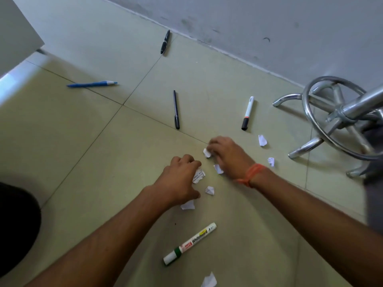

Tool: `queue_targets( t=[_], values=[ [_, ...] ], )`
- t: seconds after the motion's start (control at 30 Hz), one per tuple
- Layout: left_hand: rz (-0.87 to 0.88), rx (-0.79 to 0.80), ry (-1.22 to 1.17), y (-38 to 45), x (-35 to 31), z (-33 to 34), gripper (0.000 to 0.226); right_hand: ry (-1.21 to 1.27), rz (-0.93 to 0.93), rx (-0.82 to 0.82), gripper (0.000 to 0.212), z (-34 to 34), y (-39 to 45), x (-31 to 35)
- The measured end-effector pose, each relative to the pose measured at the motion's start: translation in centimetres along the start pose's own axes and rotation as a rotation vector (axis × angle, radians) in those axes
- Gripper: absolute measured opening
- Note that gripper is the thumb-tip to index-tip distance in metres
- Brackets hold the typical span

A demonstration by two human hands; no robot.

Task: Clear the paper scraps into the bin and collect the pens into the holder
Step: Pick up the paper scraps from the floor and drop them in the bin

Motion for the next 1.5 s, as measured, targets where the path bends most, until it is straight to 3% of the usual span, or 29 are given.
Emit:
queue_targets(
  t=[0.13,0.3,0.4,0.5,0.63,0.7,0.83,0.93,1.03,1.2,1.3,1.4,1.5],
  values=[
    [0.010,0.038,0.033,-1.5,0.0,0.5,0.082,0.080,0.036,0.002,0.029,-0.4,-5.0,2.1],
    [-0.016,0.034,0.048,-2.6,0.0,0.3,0.090,-0.007,0.455,-0.320,0.040,-5.4,-4.1,-5.6],
    [-0.026,0.034,0.063,-3.1,-0.7,0.4,0.096,-0.130,0.680,-0.185,0.032,-6.2,-3.8,-11.2],
    [-0.028,0.041,0.070,-3.4,-1.0,0.7,0.096,-0.146,0.613,-0.055,0.031,-5.0,-4.3,-10.0],
    [-0.005,0.067,0.106,-4.2,-1.1,1.2,0.093,0.050,0.261,0.040,0.028,-1.8,-6.9,-1.2],
    [0.002,0.070,0.133,-4.4,-1.1,1.4,0.095,0.110,0.248,-0.023,0.033,-1.6,-8.6,0.7],
    [-0.002,0.069,0.147,-5.1,-0.6,1.6,0.101,0.015,0.609,-0.286,0.039,-3.6,-12.1,-3.4],
    [-0.008,0.038,0.107,-5.4,-0.5,1.8,0.101,-0.039,0.820,-0.183,0.060,-3.8,-13.7,-7.6],
    [0.005,0.013,0.075,-5.2,-0.9,2.3,0.102,-0.043,0.763,-0.072,0.069,-3.3,-13.3,-8.5],
    [0.005,-0.014,0.055,-4.5,-1.3,2.4,0.121,0.085,0.463,-0.036,0.057,-2.6,-12.1,-2.7],
    [0.035,0.001,0.102,-4.0,-1.5,2.4,0.127,0.024,0.290,0.121,0.085,-0.6,-13.0,0.6],
    [0.072,0.035,0.136,-3.1,-1.8,2.7,0.112,-0.009,0.302,0.139,0.091,0.9,-12.9,2.0],
    [0.123,-0.004,0.136,-2.3,-2.0,2.9,0.075,0.044,0.337,0.066,0.086,1.4,-11.1,2.6]
  ],
)
Point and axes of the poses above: each hand's wrist, its own y-axis towards the middle knuckle, its own z-axis out of the palm, x = y × z, the point moved 5 cm from there along y, towards the middle knuckle, and after that the axes turned 9 degrees about -x, right-handed, at the moved point
